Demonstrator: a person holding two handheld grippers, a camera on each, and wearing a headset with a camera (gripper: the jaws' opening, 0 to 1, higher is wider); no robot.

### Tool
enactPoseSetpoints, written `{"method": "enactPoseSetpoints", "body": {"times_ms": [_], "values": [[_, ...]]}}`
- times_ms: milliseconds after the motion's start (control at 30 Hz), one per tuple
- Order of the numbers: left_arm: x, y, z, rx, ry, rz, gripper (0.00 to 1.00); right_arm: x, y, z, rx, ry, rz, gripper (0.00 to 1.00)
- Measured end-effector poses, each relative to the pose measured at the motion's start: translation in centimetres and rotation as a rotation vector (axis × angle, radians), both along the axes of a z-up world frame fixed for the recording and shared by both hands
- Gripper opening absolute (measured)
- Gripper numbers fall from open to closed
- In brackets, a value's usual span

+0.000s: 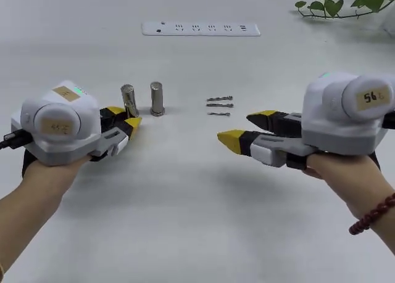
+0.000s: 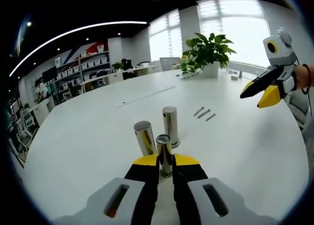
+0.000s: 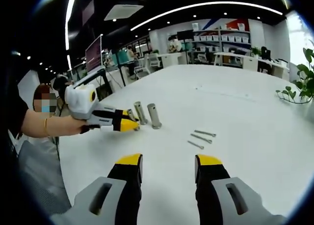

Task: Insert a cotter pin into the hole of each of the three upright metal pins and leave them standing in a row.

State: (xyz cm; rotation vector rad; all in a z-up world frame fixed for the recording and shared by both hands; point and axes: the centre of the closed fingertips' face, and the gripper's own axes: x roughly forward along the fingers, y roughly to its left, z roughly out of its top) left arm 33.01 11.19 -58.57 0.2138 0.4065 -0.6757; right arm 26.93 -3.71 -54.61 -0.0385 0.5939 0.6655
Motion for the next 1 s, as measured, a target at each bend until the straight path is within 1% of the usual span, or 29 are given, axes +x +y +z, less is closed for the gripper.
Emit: {"method": "enactPoseSetpoints", "body": {"times_ms": [133,200,367,467,600,667,767,867,1000], "values": [[0.1,0.1,0.0,-0.001,0.0,0.02,0.06,-0.1,-0.1,-0.1,0.005,0.008,-0.012,0.38],[0.1,0.1,-0.1,-0.013,0.007,0.039,0.06,-0.1,-0.2,-0.2,0.004,0.009,-0.012,0.38],[0.1,0.0,0.0,-0.019,0.009,0.063,0.06,-0.2,-0.2,-0.3,0.003,0.012,-0.017,0.38],[0.0,-0.3,0.0,0.001,0.0,0.074,0.06,-0.2,-0.3,-0.3,0.005,0.01,-0.017,0.38],[-0.3,-0.9,0.5,-0.018,-0.005,0.078,0.06,-0.2,-0.3,-0.1,0.003,0.006,-0.016,0.38],[-0.6,-1.4,0.7,-0.028,-0.001,0.083,0.06,-0.2,-0.4,0.0,0.003,0.003,-0.015,0.38],[-1.2,-2.0,0.9,-0.031,-0.006,0.088,0.06,-0.4,-0.4,0.1,0.005,0.001,-0.013,0.38],[-1.9,-2.6,1.0,-0.04,0.001,0.096,0.06,-0.7,-0.5,0.3,0.004,-0.001,-0.011,0.38],[-2.7,-3.1,0.8,-0.044,0.013,0.105,0.06,-1.0,-0.8,0.3,0.0,-0.002,-0.012,0.38]]}}
